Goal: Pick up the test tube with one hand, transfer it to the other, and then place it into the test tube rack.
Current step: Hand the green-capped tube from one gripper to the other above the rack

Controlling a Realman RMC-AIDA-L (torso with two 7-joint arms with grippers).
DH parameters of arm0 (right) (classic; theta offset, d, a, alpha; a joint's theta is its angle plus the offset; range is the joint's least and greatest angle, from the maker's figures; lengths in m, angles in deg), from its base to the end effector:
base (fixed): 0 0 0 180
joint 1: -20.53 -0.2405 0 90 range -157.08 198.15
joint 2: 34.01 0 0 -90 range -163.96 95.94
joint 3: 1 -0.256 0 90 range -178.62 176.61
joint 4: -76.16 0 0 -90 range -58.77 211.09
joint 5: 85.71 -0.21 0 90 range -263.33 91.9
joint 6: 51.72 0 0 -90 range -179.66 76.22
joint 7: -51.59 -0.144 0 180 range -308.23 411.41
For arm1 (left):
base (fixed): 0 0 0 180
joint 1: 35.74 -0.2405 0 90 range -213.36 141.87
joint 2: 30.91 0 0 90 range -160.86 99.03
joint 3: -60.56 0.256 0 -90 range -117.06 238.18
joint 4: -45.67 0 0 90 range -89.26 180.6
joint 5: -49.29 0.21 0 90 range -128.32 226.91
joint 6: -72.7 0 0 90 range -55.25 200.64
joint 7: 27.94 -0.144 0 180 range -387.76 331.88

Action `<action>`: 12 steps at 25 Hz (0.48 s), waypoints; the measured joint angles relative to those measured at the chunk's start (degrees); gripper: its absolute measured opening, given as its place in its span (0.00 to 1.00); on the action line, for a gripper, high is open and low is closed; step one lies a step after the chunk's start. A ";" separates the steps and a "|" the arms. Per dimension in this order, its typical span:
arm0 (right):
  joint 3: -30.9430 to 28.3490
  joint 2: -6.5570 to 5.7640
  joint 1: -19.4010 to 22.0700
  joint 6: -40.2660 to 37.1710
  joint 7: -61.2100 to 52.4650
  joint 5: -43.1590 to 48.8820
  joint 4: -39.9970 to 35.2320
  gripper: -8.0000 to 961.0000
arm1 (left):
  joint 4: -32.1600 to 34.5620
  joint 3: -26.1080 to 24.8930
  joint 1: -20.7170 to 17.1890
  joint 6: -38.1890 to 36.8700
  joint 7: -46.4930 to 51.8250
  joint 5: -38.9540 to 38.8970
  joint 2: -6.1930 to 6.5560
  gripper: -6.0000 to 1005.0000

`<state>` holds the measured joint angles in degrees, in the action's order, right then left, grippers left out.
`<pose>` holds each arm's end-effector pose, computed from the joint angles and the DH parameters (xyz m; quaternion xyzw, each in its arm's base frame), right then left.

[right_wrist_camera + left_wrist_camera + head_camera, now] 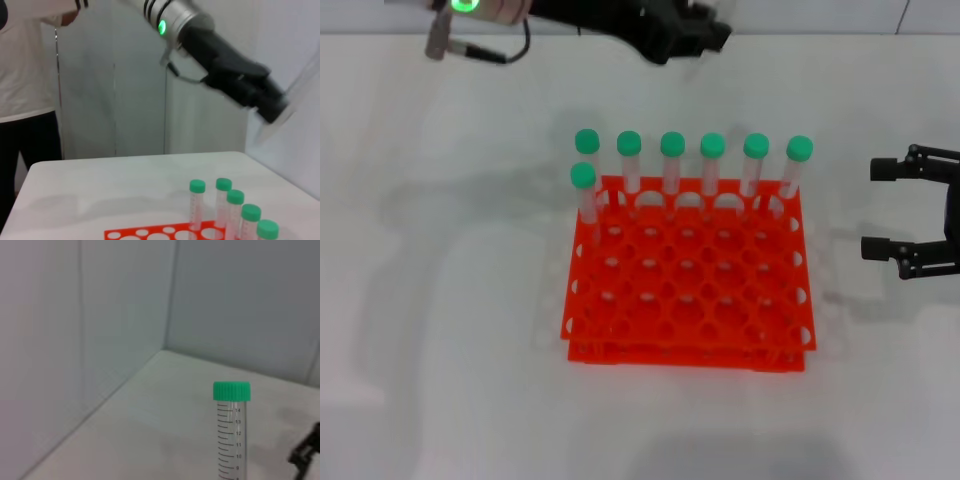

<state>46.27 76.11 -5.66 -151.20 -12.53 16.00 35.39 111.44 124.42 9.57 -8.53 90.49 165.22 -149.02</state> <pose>0.2658 0.3176 0.0651 -0.9570 0.0273 0.2514 0.1419 -0.0833 0.4018 0.0192 -0.9725 -0.1456 -0.1409 0.1150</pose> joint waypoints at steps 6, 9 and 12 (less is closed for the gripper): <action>-4.66 0.30 0.30 -0.12 -0.03 -0.04 0.52 0.90 | -14.15 -1.57 -0.11 -4.46 -14.42 -6.48 1.93 0.21; -7.03 0.55 0.64 -0.16 -0.01 -0.04 0.54 0.90 | -17.12 -1.66 -0.49 -6.48 -19.20 -7.65 2.08 0.21; -8.42 0.62 0.77 -0.18 -0.16 -0.04 0.58 0.91 | -19.31 -1.73 -1.50 -9.42 -24.73 -7.67 2.10 0.21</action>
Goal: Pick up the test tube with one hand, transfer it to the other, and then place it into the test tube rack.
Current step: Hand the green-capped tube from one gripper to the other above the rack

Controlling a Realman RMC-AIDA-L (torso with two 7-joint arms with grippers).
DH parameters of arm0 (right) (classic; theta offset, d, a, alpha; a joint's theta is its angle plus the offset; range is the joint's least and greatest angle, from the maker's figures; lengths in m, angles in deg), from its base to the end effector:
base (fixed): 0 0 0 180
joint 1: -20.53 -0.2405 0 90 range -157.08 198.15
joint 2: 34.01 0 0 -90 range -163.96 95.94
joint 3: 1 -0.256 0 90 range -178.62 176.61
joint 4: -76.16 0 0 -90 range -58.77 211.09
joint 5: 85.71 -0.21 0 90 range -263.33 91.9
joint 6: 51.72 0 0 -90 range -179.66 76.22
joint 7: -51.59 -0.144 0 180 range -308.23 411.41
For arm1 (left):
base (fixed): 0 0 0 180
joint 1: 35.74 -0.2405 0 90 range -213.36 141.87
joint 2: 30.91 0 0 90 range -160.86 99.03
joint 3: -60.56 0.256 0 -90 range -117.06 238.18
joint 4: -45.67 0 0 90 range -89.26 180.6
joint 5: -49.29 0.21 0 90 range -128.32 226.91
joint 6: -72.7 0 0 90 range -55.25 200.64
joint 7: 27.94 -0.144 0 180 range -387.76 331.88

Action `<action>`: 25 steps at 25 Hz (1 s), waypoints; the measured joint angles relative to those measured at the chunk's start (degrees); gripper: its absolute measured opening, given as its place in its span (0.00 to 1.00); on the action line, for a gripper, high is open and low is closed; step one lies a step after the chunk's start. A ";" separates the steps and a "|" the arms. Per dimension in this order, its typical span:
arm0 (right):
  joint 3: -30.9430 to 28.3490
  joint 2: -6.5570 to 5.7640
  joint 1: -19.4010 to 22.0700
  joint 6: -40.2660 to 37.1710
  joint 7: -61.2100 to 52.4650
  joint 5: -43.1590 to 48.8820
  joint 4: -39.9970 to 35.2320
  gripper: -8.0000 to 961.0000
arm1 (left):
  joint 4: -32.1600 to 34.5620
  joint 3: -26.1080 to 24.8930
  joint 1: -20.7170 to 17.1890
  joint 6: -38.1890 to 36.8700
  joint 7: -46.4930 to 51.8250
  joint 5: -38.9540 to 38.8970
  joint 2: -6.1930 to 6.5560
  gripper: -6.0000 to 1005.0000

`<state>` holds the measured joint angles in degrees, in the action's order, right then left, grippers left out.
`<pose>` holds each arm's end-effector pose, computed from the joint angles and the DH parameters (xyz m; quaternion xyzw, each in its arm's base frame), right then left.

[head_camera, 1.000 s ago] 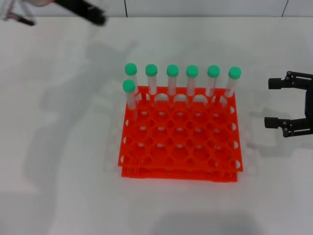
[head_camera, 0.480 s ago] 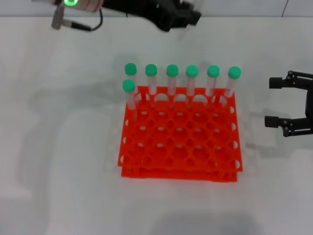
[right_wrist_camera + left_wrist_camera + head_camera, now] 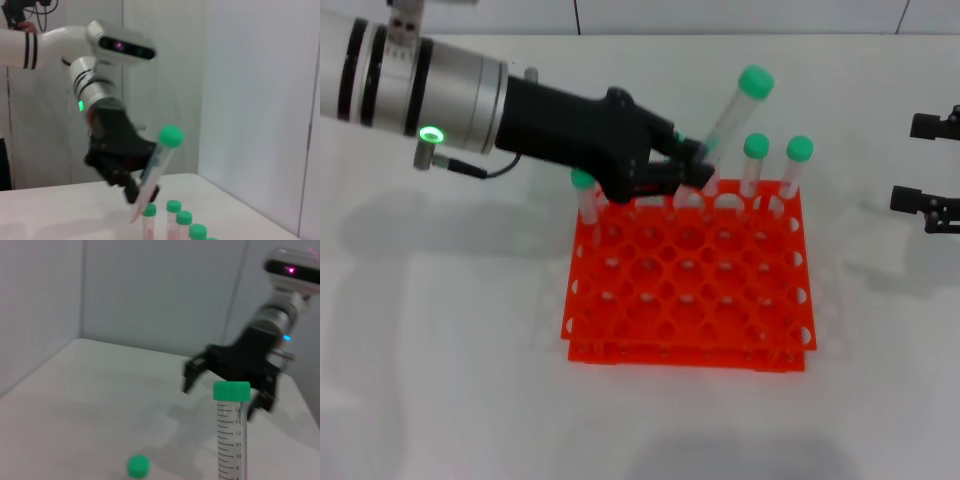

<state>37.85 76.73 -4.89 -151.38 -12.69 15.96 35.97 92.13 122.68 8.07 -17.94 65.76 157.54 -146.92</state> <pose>0.2754 0.3188 0.0828 -0.9356 0.0530 0.2844 0.2023 -0.1421 0.3720 -0.0073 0.9824 0.0852 0.1664 0.0004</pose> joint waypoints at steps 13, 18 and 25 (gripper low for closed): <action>-0.21 -0.64 -4.62 -3.50 -12.61 -3.85 5.07 0.90 | -3.58 -1.88 0.28 0.20 -5.41 0.50 -0.56 0.21; -0.20 1.59 -6.97 -1.42 -10.71 -7.13 12.83 0.90 | -3.62 -1.45 0.68 2.32 -5.23 1.38 -0.97 0.21; 0.41 4.77 -7.95 1.71 -3.02 -12.46 19.98 0.90 | -3.66 -1.38 1.88 2.61 -5.43 3.52 -2.10 0.21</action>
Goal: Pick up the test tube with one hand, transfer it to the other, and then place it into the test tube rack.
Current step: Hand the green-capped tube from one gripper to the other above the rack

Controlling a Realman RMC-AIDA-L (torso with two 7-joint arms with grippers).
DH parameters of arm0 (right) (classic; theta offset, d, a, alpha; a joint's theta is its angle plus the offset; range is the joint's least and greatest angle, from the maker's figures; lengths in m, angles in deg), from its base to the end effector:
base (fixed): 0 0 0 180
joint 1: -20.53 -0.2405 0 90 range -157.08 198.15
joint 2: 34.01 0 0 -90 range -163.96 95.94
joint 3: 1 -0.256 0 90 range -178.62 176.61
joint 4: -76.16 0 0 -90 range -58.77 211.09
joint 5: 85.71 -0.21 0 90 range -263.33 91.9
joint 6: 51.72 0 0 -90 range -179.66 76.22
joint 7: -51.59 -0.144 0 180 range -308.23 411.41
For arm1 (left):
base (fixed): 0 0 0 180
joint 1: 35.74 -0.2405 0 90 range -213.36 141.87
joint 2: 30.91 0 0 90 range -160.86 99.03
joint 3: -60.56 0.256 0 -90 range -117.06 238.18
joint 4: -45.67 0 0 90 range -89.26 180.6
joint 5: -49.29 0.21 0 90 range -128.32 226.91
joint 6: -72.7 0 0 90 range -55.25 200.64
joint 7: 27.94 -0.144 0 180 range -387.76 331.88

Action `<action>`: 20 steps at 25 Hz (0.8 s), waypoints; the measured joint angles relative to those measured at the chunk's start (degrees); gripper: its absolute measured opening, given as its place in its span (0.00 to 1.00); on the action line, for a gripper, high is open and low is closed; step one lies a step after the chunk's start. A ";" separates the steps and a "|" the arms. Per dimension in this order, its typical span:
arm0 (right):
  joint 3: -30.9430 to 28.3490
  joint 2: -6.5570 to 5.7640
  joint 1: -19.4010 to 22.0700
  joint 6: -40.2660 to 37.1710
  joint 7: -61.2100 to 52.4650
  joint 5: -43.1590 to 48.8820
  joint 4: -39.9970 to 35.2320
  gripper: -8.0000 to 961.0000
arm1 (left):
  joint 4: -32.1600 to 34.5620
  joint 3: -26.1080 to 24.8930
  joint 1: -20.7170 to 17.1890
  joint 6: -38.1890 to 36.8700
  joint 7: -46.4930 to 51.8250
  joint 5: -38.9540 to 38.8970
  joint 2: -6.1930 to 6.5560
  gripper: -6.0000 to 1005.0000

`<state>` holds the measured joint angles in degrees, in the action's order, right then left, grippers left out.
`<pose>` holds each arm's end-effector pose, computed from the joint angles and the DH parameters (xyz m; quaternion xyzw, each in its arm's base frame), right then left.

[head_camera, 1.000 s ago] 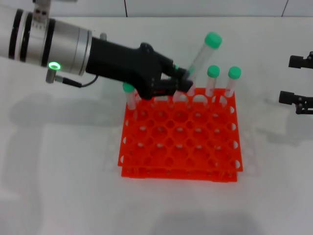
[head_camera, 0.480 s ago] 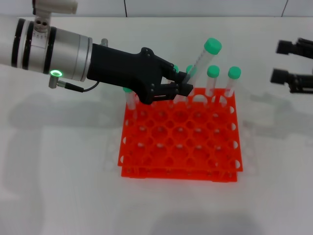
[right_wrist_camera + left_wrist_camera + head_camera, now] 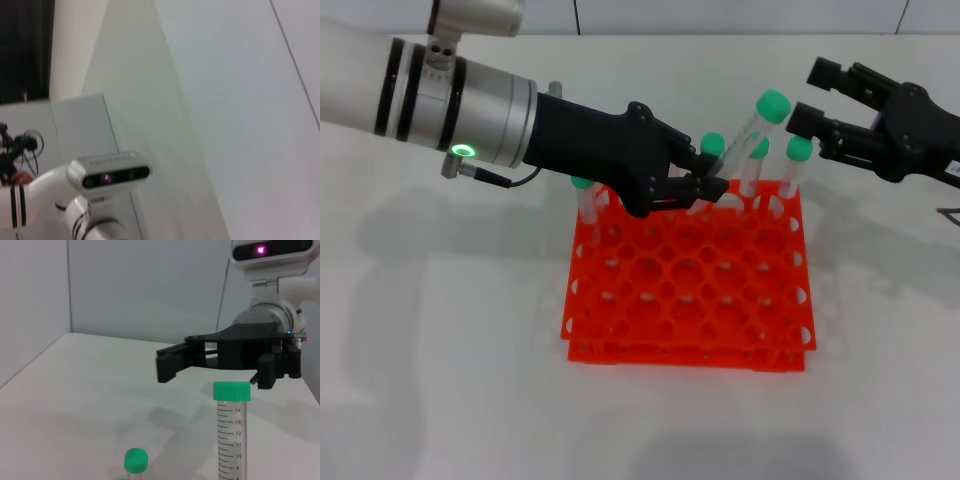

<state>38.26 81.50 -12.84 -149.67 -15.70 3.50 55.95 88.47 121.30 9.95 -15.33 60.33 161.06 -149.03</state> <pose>0.2290 0.3342 0.0194 -0.8594 0.1660 0.4619 0.1436 -0.1426 0.3730 -0.0283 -0.9861 -0.0599 -0.1550 0.0039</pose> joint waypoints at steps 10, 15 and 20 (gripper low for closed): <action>0.18 0.37 -1.47 -0.42 6.66 -0.88 5.00 0.90 | 0.00 -0.01 0.92 3.13 1.12 1.62 -0.77 0.21; 0.20 0.50 -2.13 -0.58 11.14 -0.93 7.56 0.89 | 0.12 -0.01 0.98 3.17 1.13 1.17 -0.91 0.21; 0.21 0.67 -2.47 -0.65 12.96 -1.09 8.25 0.88 | 0.05 -0.01 1.21 3.17 1.26 1.01 -1.00 0.21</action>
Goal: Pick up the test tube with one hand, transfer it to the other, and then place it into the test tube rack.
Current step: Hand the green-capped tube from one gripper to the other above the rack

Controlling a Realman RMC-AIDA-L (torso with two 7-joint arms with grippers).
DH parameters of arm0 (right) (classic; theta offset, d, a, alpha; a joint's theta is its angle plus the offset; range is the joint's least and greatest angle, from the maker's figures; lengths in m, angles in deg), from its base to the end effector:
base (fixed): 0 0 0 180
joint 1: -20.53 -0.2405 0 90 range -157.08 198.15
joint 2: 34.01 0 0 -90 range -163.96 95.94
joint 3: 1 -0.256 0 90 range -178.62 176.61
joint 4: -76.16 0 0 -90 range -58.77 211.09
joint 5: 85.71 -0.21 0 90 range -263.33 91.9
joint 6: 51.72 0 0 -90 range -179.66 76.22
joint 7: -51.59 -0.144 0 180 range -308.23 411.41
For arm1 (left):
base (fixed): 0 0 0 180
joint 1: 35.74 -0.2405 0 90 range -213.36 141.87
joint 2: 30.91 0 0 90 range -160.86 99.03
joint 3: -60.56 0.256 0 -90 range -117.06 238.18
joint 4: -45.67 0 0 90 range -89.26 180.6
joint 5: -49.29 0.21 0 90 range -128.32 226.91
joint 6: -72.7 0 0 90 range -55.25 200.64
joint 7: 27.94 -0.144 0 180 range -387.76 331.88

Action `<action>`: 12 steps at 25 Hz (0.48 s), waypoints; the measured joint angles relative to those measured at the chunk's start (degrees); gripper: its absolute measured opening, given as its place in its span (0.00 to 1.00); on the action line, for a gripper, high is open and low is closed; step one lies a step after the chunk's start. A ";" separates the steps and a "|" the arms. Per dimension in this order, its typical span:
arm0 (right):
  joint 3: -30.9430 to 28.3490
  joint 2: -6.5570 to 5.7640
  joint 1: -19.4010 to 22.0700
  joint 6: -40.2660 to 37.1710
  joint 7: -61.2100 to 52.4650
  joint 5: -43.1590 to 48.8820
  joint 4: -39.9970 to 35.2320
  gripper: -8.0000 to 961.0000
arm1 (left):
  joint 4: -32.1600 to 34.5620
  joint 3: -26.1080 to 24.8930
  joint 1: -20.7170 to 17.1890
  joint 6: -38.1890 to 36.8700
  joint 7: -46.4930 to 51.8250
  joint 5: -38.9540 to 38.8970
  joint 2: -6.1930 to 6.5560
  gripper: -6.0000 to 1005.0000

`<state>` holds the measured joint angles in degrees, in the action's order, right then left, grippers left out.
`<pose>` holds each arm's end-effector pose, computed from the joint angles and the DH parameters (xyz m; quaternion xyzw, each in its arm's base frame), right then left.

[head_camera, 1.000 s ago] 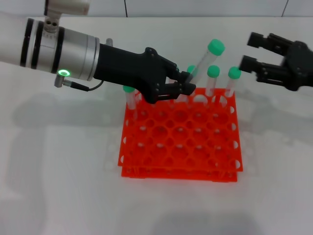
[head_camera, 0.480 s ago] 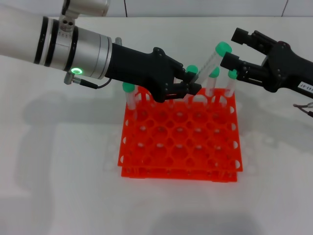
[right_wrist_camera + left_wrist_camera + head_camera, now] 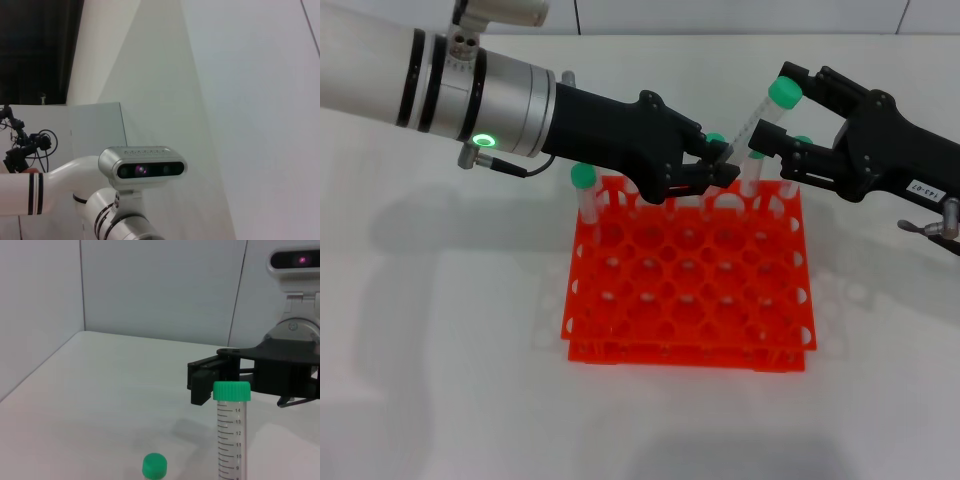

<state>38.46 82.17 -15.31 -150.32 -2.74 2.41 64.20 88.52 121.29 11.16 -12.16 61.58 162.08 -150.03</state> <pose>0.2188 0.3278 -0.0043 -0.8574 0.1125 0.4771 0.1569 -0.1348 0.3802 -0.0354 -0.9864 -0.0647 -0.1499 0.0209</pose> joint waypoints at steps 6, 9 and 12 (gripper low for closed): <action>-0.24 0.01 -0.17 -0.48 1.07 -0.01 0.58 0.86 | -0.04 0.00 0.31 0.00 0.61 -0.10 -0.02 0.21; -0.11 -0.02 -0.43 -0.56 0.76 -0.01 0.71 0.86 | -0.04 0.00 0.34 -0.01 0.64 -0.11 -0.02 0.21; -0.28 -0.08 -0.47 -1.07 -0.25 -0.01 0.74 0.85 | -0.05 0.07 0.43 -0.03 0.61 -0.11 0.00 0.21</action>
<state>38.18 82.08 -15.78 -151.39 -3.00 2.40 64.94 88.47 121.36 11.58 -12.19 62.19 161.96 -150.03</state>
